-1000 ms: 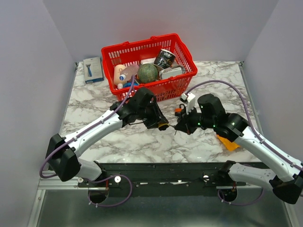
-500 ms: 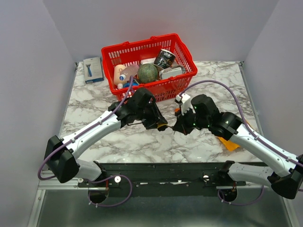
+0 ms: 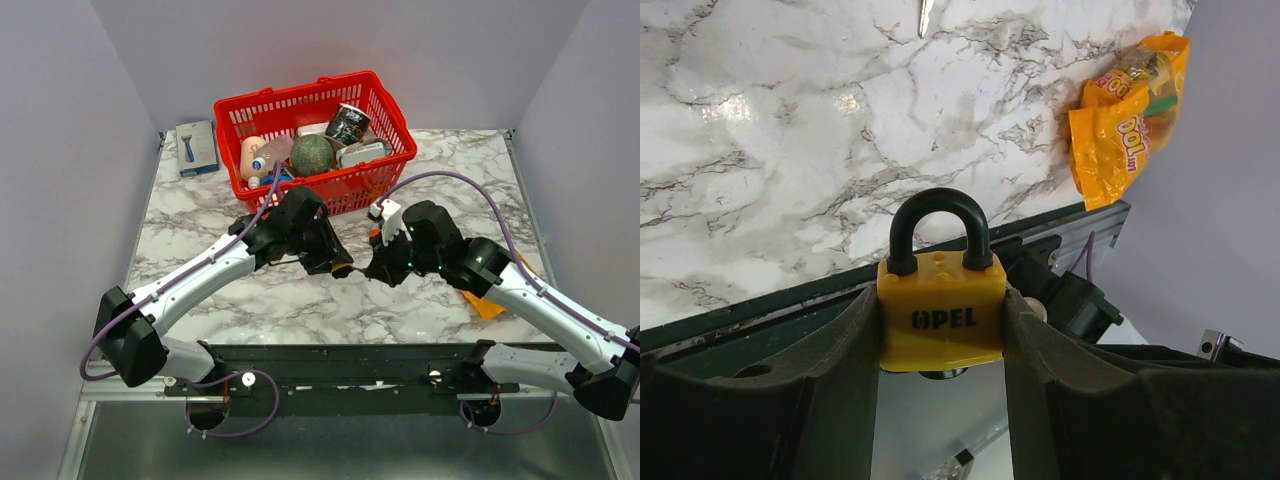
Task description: Unlock with the key
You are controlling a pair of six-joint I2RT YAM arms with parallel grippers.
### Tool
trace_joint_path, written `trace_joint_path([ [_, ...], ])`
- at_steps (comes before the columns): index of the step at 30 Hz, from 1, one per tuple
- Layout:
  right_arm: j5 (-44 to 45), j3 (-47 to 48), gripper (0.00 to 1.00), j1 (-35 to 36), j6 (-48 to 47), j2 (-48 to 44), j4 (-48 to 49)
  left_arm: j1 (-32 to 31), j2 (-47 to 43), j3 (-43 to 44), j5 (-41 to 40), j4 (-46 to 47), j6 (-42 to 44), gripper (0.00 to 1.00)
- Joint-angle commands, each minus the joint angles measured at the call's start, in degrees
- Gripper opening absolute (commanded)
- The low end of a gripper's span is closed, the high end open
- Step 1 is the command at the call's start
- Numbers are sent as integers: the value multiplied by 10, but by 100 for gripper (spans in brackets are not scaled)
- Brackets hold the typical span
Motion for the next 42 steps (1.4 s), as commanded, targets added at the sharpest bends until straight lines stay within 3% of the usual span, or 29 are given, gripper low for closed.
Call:
trace_joint_path([
  [1, 6, 8, 1, 5, -14, 0, 0, 1, -10, 19, 23, -1, -2, 0],
  [35, 21, -1, 1, 18, -32, 15, 0, 1, -3, 25, 36, 1, 2, 0],
  [42, -12, 7, 1, 18, -25, 12, 21, 1, -1, 20, 43, 9, 0, 0],
])
